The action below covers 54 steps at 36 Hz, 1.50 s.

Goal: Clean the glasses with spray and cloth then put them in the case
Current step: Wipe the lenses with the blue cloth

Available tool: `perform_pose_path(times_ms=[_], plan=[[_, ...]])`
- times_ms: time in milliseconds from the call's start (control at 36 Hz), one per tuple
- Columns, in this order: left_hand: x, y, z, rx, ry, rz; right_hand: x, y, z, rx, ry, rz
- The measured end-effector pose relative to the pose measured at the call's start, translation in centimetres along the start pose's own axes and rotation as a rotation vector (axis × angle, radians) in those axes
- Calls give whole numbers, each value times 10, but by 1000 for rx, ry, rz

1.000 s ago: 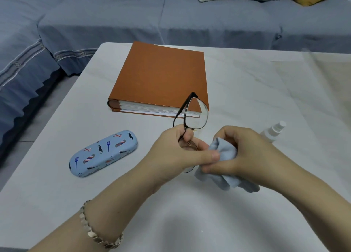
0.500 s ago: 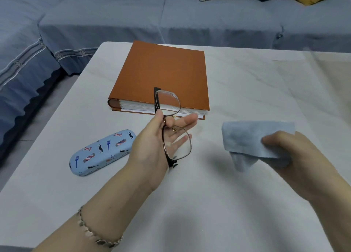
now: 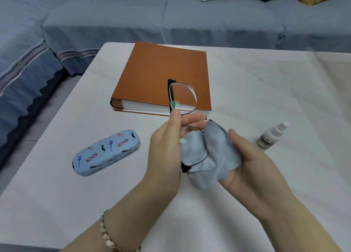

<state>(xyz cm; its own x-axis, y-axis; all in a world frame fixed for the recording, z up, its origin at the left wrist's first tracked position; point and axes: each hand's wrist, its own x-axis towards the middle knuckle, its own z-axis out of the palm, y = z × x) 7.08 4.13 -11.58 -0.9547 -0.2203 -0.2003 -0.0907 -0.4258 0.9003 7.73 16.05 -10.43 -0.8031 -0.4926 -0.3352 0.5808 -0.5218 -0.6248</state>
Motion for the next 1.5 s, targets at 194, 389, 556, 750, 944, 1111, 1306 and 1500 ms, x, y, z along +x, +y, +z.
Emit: perform_pose_path(times_ms=[194, 389, 556, 750, 944, 1111, 1306, 1500], plan=[[-5, -7, 4, -21, -28, 6, 5, 16, 5, -53, 64, 74], [-13, -12, 6, 71, -69, 52, 4, 15, 5, -269, 204, 138], [-17, -16, 6, 48, -90, 10, 7, 21, 13, -310, 302, 96], [-13, -8, 7, -83, -83, -169, 14, 35, 16, -411, 365, -51], [-5, -1, 4, -234, -72, -324, 2, 37, 21, -565, 379, -118], [-3, -5, 9, -224, -56, -232, -5, 33, 19, -618, 350, -124], [-8, -10, 9, -120, -97, -127, 2, 19, 13, -511, 359, -89], [-13, -9, 7, -52, -53, -88, 8, 19, 14, -395, 346, -37]])
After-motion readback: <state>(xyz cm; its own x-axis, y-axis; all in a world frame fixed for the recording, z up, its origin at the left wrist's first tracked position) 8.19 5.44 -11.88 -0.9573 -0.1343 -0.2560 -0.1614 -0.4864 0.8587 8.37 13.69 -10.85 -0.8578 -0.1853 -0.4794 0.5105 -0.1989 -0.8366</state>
